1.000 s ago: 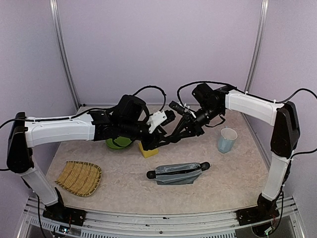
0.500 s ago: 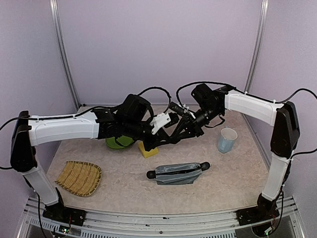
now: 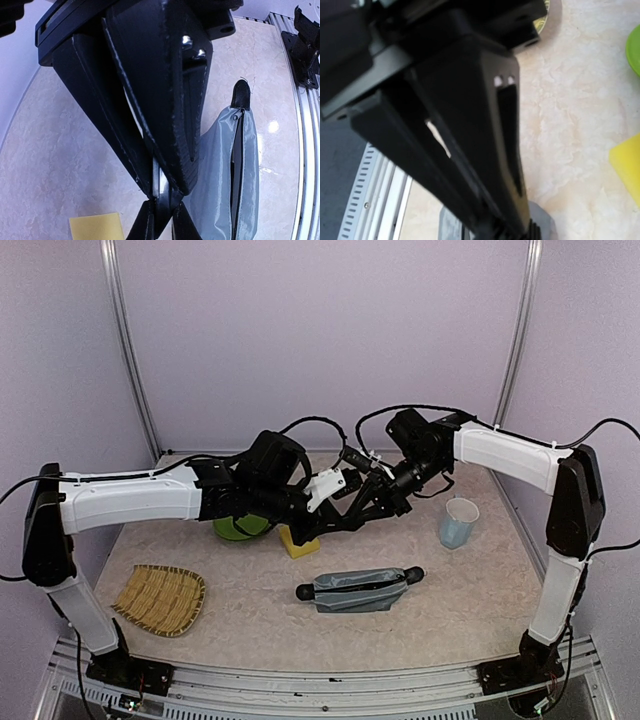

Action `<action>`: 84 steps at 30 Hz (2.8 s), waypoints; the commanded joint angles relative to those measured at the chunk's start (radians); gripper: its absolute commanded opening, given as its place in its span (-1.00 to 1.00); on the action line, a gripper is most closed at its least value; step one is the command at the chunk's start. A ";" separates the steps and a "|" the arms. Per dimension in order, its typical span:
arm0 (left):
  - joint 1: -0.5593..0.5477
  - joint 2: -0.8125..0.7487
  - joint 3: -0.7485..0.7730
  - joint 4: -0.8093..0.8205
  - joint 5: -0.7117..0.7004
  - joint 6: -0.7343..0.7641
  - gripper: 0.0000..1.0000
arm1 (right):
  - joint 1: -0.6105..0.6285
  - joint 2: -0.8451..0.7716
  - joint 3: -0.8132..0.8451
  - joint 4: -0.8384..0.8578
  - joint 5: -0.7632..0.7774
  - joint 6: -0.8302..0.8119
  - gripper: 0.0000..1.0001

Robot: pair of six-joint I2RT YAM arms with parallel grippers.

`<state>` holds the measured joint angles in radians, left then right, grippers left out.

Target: Sort the hair-cutting tools

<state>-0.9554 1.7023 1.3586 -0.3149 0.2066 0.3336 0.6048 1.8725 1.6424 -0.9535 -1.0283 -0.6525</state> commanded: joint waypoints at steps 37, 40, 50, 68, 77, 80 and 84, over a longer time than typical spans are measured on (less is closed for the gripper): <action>-0.226 0.118 0.100 -0.176 -0.065 0.052 -1.00 | -0.169 -0.261 -0.524 0.035 0.383 0.086 0.15; -0.225 0.151 0.124 -0.192 -0.056 0.060 -1.00 | -0.169 -0.245 -0.527 0.021 0.359 0.084 0.15; -0.226 0.220 0.147 -0.213 -0.113 0.084 -1.00 | -0.169 -0.200 -0.524 -0.032 0.281 0.067 0.13; -0.240 0.255 0.116 -0.188 -0.272 0.158 -1.00 | -0.169 -0.144 -0.496 -0.109 0.172 0.021 -0.83; -0.244 0.295 0.105 -0.188 -0.393 0.171 -0.96 | -0.169 -0.138 -0.493 -0.121 0.140 0.005 -0.89; -0.246 0.309 0.102 -0.166 -0.478 0.158 -0.65 | -0.169 -0.146 -0.493 -0.124 0.134 0.004 -0.89; -0.247 0.288 0.102 -0.133 -0.522 0.129 -0.47 | -0.169 -0.153 -0.497 -0.122 0.135 0.005 -0.89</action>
<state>-1.1976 2.0003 1.4685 -0.4942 -0.2310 0.4850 0.4427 1.7260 1.1332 -1.0546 -0.8555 -0.6353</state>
